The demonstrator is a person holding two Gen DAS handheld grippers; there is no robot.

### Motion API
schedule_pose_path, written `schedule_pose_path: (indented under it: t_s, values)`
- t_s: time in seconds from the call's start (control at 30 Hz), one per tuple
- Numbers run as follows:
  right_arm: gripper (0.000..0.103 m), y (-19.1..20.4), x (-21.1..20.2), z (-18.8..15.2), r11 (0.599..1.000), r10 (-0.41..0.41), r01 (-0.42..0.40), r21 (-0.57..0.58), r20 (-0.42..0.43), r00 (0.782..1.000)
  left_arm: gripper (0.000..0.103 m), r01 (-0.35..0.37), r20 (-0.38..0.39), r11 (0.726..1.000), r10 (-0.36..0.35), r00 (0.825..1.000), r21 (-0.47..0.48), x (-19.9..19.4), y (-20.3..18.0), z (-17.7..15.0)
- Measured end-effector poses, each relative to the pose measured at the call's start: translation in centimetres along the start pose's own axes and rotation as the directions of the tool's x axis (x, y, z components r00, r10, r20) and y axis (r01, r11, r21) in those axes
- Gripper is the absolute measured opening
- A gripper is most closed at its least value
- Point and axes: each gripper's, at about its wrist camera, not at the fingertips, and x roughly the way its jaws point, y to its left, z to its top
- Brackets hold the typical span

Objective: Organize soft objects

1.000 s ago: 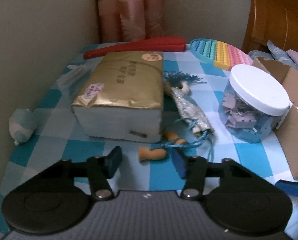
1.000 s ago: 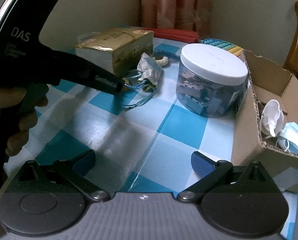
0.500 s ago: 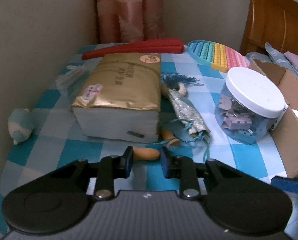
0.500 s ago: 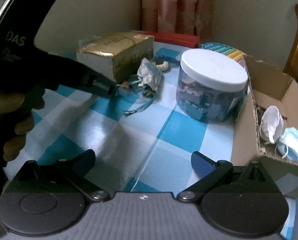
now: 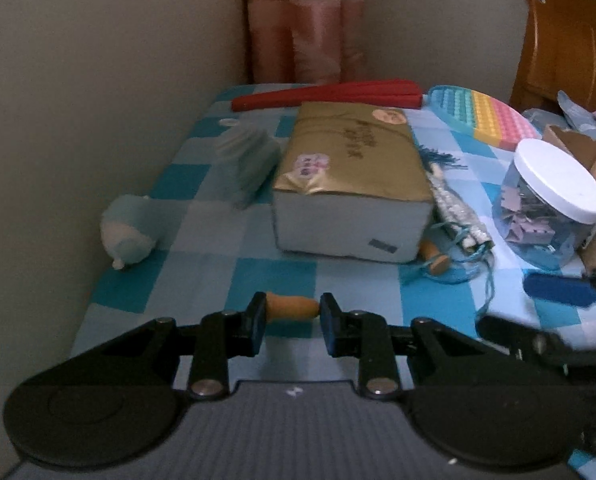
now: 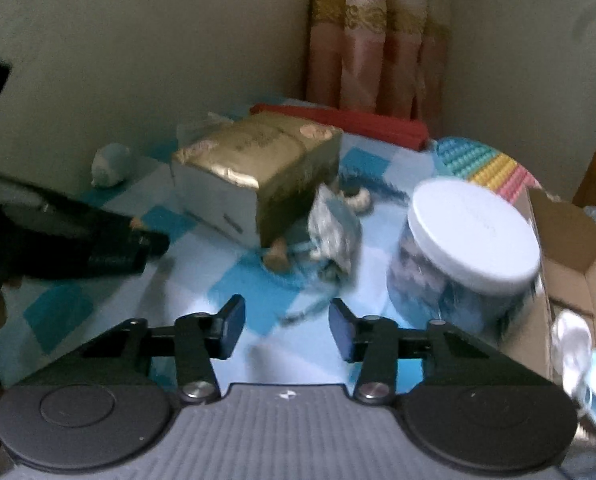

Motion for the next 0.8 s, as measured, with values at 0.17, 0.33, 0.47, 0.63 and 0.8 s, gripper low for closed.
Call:
schedule_pose_path:
  t_s: [0.17, 0.33, 0.47, 0.63, 0.8]
  values:
    - [0.032, 0.9, 1.4, 1.6, 1.0, 0.007, -0.006, -0.025, 0.019, 1.0, 0.027, 0.007, -0.003, 1.0, -0.007, 1.0, -0.013, 0.1, 0.9, 0.0]
    - [0.02, 1.3, 3.0, 1.9, 0.999, -0.022, 0.022, -0.031, -0.007, 1.0, 0.027, 0.024, -0.005, 1.0, -0.024, 1.0, -0.011, 0.4, 1.2, 0.0]
    - [0.02, 1.1, 3.5, 2.0, 1.0, -0.011, 0.011, -0.018, -0.014, 1.0, 0.027, 0.03, -0.007, 0.999, -0.03, 1.0, -0.012, 0.5, 1.5, -0.1]
    - [0.02, 1.0, 3.8, 2.3, 1.0, -0.004, 0.004, -0.012, -0.018, 1.0, 0.027, 0.033, -0.008, 0.999, -0.033, 0.999, -0.024, 0.7, 1.8, 0.0]
    - [0.022, 0.8, 4.2, 2.5, 0.999, -0.031, 0.031, -0.013, -0.019, 0.999, 0.027, 0.039, -0.012, 0.999, -0.04, 0.999, -0.029, 0.8, 1.9, 0.0]
